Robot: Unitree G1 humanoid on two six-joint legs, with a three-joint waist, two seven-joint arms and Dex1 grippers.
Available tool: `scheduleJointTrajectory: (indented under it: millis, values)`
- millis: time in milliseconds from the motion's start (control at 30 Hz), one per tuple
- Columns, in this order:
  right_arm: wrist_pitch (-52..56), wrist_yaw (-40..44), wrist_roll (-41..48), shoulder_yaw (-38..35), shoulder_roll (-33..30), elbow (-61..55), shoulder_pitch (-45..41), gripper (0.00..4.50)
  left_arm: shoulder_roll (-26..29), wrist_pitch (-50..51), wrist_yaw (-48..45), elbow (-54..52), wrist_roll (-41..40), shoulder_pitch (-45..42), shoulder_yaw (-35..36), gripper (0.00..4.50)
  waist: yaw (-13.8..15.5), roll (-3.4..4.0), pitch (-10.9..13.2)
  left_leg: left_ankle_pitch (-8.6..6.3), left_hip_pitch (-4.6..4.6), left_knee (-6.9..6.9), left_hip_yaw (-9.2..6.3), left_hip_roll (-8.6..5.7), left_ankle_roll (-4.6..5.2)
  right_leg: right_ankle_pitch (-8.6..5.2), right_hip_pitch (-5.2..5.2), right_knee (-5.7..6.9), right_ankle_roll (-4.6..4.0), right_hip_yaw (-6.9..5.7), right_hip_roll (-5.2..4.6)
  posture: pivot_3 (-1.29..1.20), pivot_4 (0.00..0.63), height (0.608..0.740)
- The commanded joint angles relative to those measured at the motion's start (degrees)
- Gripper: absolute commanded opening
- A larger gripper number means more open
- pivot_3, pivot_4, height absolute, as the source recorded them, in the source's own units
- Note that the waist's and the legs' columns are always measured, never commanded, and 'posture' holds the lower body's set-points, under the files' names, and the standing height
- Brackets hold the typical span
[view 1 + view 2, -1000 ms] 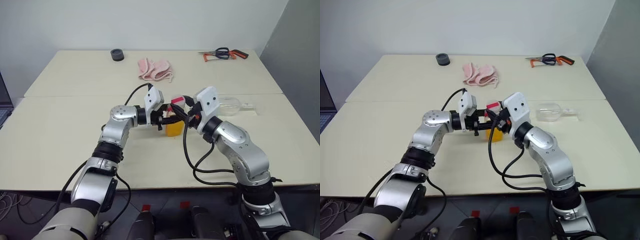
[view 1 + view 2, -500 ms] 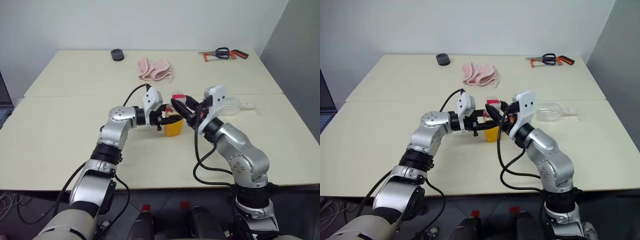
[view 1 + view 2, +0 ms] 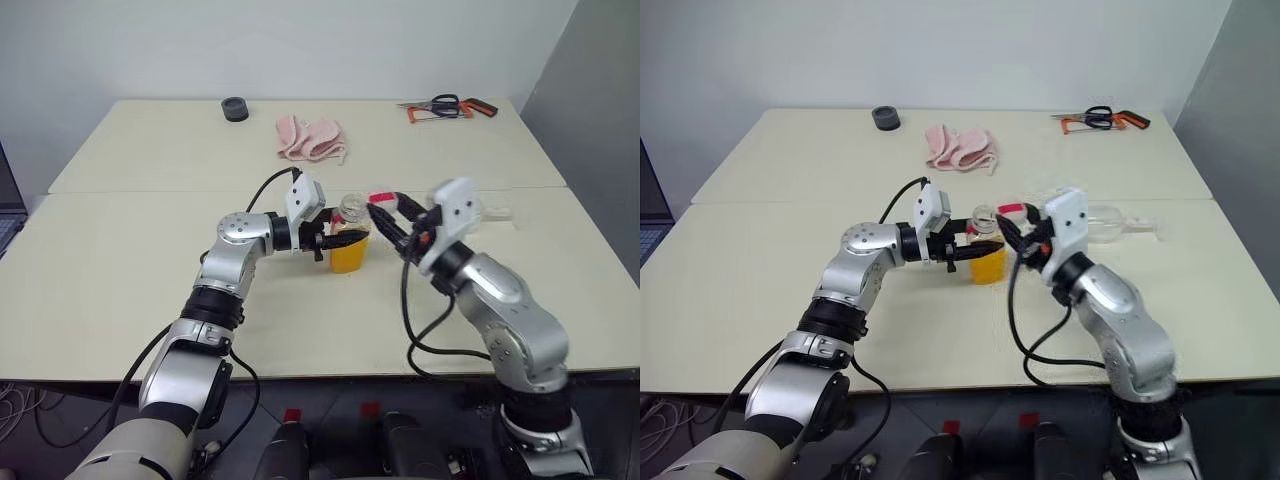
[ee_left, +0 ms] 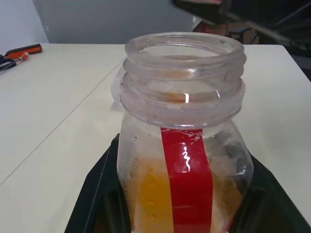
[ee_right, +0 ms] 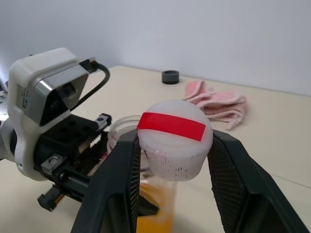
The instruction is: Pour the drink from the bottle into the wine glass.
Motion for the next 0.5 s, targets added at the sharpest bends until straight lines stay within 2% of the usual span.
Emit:
scheduleJointTrajectory:
  millis: [33,167,300,500]
  values:
    - [1.16,0.56,4.68,-6.34,-2.10,-7.39,2.80,1.67,0.06,-0.17,0.98,-1.73,-0.56,-0.09,1.22,1.82,0.01,0.00,0.00,0.00,0.00,0.00,0.01,-0.01,0.00,0.00,0.00,0.00,0.00,0.02,0.00,0.00,0.150,0.740]
    - [1.99,2.97,5.34,-12.58,-8.08,-10.79,14.06,1.67,-0.48,-0.21,1.43,-1.61,-1.03,-0.21,1.51,1.82,0.17,-0.01,0.00,0.00,-0.01,0.01,0.00,0.00,0.01,0.00,0.00,0.00,0.00,0.00,0.00,0.00,0.150,0.740]
    - [-1.34,3.04,3.35,-15.85,-9.23,-7.26,25.53,1.67,-0.76,-0.31,1.23,-1.07,-1.35,-0.76,1.44,1.82,0.28,-0.01,0.00,-0.01,-0.03,0.05,0.05,-0.02,0.01,0.00,0.01,0.01,0.00,0.03,0.00,0.00,0.150,0.740]
    - [-11.55,-1.37,-3.80,-14.98,-5.28,9.56,26.31,1.67,-1.44,-1.00,1.07,0.55,-0.99,-1.83,1.35,1.82,-0.11,-0.01,0.00,0.00,0.11,0.11,0.23,0.05,0.02,-0.01,0.01,0.13,0.01,0.21,0.09,0.00,0.150,0.740]
